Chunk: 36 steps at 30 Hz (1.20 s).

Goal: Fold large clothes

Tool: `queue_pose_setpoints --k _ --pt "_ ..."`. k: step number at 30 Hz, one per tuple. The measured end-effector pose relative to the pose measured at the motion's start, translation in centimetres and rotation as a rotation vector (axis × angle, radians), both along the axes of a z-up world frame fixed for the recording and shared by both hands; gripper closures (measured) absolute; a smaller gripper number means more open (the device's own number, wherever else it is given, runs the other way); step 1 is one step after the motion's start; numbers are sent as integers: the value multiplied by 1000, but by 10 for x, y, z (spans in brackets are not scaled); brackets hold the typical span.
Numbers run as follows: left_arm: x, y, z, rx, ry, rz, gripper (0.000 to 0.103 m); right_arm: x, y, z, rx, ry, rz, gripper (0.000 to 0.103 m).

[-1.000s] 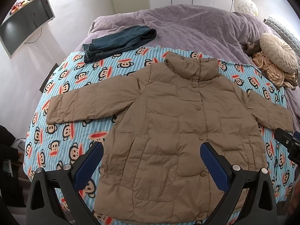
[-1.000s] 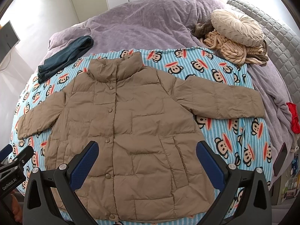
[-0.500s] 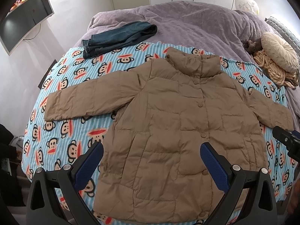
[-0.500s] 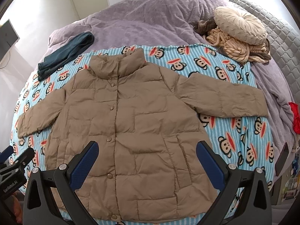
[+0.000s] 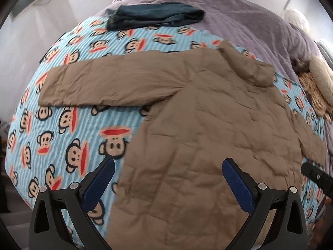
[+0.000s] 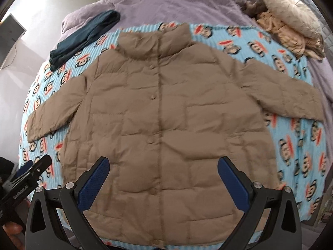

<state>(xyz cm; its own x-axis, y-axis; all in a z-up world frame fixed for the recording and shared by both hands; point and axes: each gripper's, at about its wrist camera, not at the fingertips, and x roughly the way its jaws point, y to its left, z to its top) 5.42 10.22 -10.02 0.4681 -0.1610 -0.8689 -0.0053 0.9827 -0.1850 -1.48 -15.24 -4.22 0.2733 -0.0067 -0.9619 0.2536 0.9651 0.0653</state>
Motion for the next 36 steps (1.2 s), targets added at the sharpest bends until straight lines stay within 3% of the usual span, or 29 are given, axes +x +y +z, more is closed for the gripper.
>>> queue_pose_setpoints --k 4,10,14,18,29,30,31,32,33,34,36 --pt "14 34 -30 -50 78 43 0 15 26 -18 49 13 21 0" --pt "57 111 -74 -156 36 188 0 40 73 -47 169 24 89 0" --pt "92 171 -104 -255 43 311 0 56 99 -66 187 98 148 0" --pt "117 214 -126 -306 60 378 0 63 119 -78 166 118 192 0" --pt "156 271 -109 -339 -56 542 0 103 130 -99 138 89 215 0" --pt "153 266 -110 -329 -59 558 7 108 132 -100 138 81 219 0" --pt "153 268 -107 -318 -69 571 28 115 134 -102 140 70 222 0" --pt "151 268 -107 -307 -70 566 42 121 136 -103 144 61 225 0" --pt "153 269 -107 -313 -70 552 72 125 138 -103 148 53 228 0" --pt "155 270 -106 -336 -77 533 91 133 140 -104 156 40 232 0" --pt "156 266 -100 -341 -108 513 92 146 144 -106 168 16 239 0"
